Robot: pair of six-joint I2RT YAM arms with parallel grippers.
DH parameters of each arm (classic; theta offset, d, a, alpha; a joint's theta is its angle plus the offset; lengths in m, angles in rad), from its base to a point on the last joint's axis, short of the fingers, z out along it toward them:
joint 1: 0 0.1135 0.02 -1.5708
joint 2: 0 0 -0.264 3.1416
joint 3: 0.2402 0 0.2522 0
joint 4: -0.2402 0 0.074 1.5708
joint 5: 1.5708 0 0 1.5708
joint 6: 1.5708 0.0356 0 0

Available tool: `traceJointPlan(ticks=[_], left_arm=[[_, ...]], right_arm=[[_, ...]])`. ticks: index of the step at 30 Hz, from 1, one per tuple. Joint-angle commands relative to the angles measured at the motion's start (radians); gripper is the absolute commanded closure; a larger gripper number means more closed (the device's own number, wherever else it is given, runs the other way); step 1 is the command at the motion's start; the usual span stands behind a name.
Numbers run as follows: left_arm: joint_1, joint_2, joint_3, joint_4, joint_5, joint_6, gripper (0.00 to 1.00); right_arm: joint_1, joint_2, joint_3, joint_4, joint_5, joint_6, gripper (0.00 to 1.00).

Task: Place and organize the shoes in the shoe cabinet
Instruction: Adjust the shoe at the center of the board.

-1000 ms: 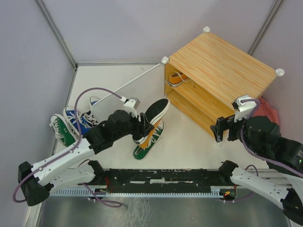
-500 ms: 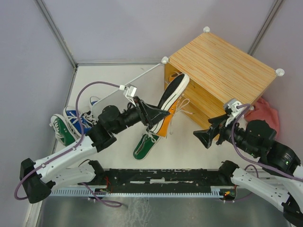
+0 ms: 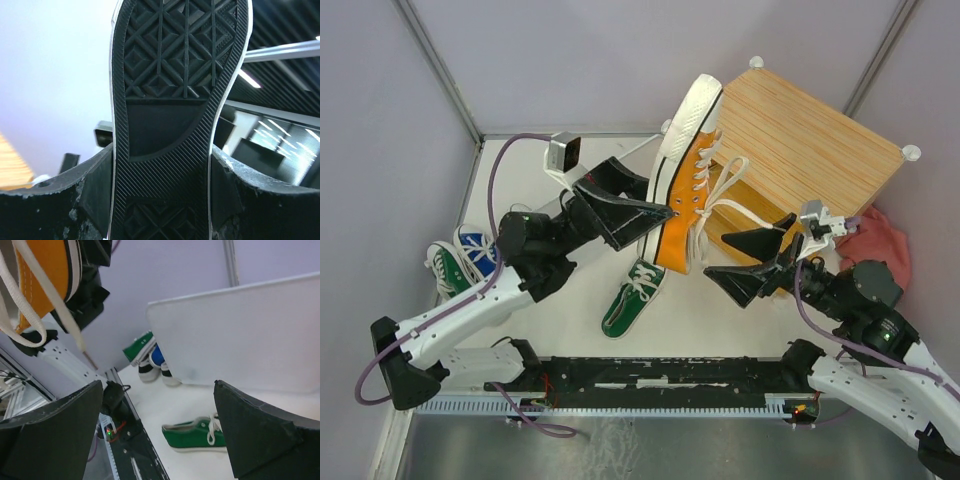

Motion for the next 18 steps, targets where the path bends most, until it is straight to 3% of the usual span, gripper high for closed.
traceJointPlan(ticks=[1, 8, 18], left_arm=[[-0.008, -0.018, 0.015, 0.291, 0.055, -0.141, 0.97], [-0.012, 0.008, 0.005, 0.412, 0.078, -0.2, 0.97], [-0.016, 0.007, -0.015, 0.392, 0.08, -0.169, 0.97]], right_arm=[[-0.001, -0.02, -0.009, 0.293, -0.098, 0.062, 0.0], [-0.001, 0.037, -0.032, 0.594, -0.22, 0.236, 0.05], [-0.001, 0.173, 0.048, 0.632, -0.217, 0.272, 0.11]])
